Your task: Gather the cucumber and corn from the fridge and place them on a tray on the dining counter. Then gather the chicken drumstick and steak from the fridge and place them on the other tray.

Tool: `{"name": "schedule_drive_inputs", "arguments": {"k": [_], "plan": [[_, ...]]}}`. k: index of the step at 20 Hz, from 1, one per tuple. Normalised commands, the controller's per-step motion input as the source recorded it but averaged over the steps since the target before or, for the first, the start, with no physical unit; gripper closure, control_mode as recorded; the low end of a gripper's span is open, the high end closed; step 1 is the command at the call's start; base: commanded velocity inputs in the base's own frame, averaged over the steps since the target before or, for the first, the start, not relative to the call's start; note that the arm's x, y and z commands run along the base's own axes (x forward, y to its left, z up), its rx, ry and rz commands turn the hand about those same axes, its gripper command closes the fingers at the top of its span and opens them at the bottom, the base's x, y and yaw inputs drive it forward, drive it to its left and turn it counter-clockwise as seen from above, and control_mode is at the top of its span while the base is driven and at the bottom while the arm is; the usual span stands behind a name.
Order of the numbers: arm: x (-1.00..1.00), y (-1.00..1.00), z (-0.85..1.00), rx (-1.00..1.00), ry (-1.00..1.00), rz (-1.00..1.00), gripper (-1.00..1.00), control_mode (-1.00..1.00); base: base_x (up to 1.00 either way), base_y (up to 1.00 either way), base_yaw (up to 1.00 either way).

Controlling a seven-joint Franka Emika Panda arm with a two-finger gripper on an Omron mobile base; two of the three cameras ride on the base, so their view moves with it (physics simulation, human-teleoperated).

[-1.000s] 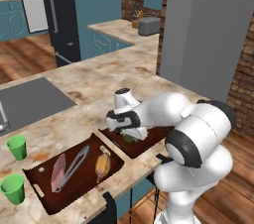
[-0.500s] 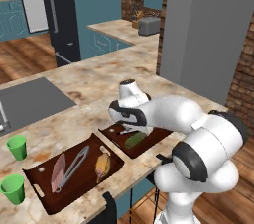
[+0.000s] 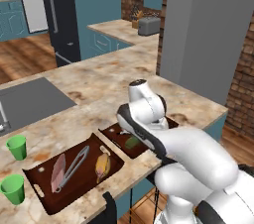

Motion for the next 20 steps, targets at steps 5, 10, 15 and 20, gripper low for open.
{"name": "schedule_drive_inputs", "arguments": {"k": [5, 10, 15, 20], "plan": [[-0.69, -0.40, 0.45, 0.10, -0.07, 0.28, -1.00, -1.00, 0.00, 0.00, 0.00], [-0.55, -0.39, 0.14, 0.08, -0.06, 0.22, -1.00, -1.00, 0.00, 0.00, 0.00], [-0.05, -0.02, 0.00, 0.00, 0.00, 0.04, -1.00, -1.00, 0.00, 0.00, 0.00], [-0.11, 0.00, 0.00, 0.00, 0.00, 0.00, -1.00, 1.00, -0.40, 0.00, 0.00]]}}
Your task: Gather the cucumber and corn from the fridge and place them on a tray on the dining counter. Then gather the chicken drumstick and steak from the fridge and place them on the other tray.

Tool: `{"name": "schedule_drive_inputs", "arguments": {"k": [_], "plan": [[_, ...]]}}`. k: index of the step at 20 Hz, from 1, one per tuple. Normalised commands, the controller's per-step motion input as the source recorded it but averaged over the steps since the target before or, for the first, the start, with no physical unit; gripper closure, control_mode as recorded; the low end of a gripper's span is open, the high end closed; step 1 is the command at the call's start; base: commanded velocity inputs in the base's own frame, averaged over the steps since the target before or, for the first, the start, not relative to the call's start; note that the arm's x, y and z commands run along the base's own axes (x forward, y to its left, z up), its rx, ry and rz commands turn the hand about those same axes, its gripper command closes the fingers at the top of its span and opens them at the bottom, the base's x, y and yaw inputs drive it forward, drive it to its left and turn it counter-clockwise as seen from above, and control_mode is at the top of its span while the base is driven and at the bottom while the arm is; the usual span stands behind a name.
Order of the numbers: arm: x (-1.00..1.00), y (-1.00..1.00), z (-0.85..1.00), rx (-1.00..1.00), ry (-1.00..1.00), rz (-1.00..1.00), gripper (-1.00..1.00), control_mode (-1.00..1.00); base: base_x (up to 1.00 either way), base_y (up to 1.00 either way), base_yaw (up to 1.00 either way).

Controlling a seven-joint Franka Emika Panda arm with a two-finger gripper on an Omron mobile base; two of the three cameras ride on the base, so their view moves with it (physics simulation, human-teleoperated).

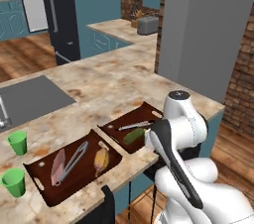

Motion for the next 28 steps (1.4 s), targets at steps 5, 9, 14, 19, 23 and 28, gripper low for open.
{"name": "schedule_drive_inputs", "arguments": {"k": [5, 9, 14, 19, 23, 28], "plan": [[0.00, 0.00, 0.00, 0.00, 0.00, 0.00, -1.00, 1.00, -1.00, 0.08, 0.11], [0.00, 0.00, 0.00, 0.00, 0.00, 0.00, -1.00, 1.00, -1.00, 0.93, 0.37], [0.00, 0.00, 0.00, 0.00, 0.00, 0.00, -1.00, 1.00, -0.97, 1.00, 0.25], [0.00, 0.00, 0.00, 0.00, 0.00, 0.00, -1.00, 1.00, -0.67, 1.00, 0.15], [0.00, 0.00, 0.00, 0.00, 0.00, 0.00, -1.00, 1.00, -0.20, 1.00, 0.09], [0.00, 0.00, 0.00, 0.00, 0.00, 0.00, -1.00, 1.00, 0.00, 1.00, 0.02]]}}
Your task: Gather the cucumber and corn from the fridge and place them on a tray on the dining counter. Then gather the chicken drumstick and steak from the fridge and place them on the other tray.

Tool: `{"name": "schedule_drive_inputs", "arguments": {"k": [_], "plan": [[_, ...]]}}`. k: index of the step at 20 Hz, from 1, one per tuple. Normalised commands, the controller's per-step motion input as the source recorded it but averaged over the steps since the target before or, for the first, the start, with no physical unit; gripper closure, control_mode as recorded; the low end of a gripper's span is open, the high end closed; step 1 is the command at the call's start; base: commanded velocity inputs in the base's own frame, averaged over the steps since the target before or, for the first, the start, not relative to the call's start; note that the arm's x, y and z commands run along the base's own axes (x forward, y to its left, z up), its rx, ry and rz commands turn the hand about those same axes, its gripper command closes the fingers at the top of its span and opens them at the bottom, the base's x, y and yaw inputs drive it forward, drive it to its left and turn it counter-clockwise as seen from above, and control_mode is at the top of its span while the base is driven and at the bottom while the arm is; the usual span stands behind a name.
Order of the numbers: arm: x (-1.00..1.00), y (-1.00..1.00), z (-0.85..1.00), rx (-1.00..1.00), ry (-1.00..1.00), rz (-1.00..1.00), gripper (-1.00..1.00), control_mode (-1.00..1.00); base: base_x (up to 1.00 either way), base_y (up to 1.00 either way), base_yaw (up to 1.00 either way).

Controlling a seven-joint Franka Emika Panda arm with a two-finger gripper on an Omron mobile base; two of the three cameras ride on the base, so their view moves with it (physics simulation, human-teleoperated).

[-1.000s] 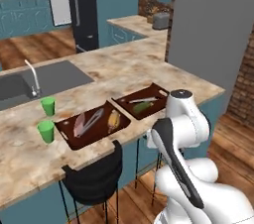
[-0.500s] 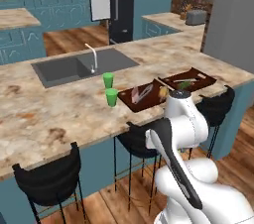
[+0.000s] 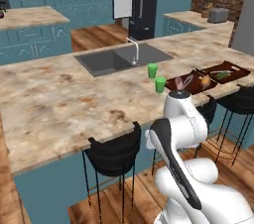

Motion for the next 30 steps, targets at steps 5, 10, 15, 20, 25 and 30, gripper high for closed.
{"name": "schedule_drive_inputs", "arguments": {"k": [5, 10, 15, 20, 25, 30], "plan": [[0.00, 0.00, 0.00, 0.00, 0.00, 0.00, -1.00, 1.00, 0.00, 1.00, 0.00], [0.00, 0.00, 0.00, 0.00, 0.00, 0.00, -1.00, 1.00, 0.00, 1.00, 0.00], [0.00, 0.00, 0.00, 0.00, 0.00, 0.00, -1.00, 1.00, 0.00, 1.00, 0.00], [0.00, 0.00, 0.00, 0.00, 0.00, 0.00, -1.00, 1.00, 0.16, 1.00, 0.00], [0.00, 0.00, 0.00, 0.00, 0.00, 0.00, -1.00, 1.00, 0.50, 1.00, -0.12], [0.00, 0.00, 0.00, 0.00, 0.00, 0.00, -1.00, 1.00, 0.89, 1.00, -0.24]]}}
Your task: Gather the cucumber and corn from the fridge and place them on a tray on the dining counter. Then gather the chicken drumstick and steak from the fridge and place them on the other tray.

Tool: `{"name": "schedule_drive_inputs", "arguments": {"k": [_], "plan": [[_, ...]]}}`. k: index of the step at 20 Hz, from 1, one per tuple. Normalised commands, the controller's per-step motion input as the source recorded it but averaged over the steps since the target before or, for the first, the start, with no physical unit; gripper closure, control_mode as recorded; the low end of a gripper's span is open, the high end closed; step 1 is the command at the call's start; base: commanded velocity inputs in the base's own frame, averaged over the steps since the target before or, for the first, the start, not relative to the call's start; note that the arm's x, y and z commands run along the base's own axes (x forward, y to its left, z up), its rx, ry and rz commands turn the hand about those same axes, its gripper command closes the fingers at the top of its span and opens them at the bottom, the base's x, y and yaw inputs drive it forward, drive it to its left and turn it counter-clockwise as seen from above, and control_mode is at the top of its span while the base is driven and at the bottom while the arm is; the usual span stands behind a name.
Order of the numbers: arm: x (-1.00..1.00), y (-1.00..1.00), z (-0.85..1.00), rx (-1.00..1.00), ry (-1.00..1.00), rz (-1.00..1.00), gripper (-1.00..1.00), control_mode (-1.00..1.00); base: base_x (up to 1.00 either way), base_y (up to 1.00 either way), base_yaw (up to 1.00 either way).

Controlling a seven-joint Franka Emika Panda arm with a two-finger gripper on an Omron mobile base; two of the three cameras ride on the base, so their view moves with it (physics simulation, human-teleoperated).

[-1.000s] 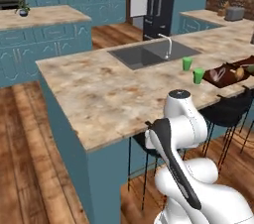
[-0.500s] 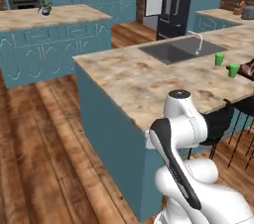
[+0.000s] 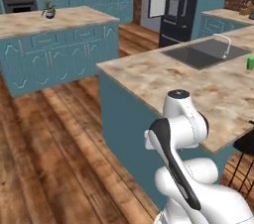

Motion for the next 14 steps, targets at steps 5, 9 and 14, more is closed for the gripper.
{"name": "schedule_drive_inputs", "arguments": {"k": [5, 9, 14], "plan": [[0.00, 0.00, 0.00, 0.00, 0.00, 0.00, -1.00, 1.00, 0.93, 1.00, -0.24], [0.00, 0.00, 0.00, 0.00, 0.00, 0.00, -1.00, 1.00, 0.98, 1.00, -0.26], [0.00, 0.00, 0.00, 0.00, 0.00, 0.00, -1.00, 1.00, 1.00, 1.00, -0.27]]}}
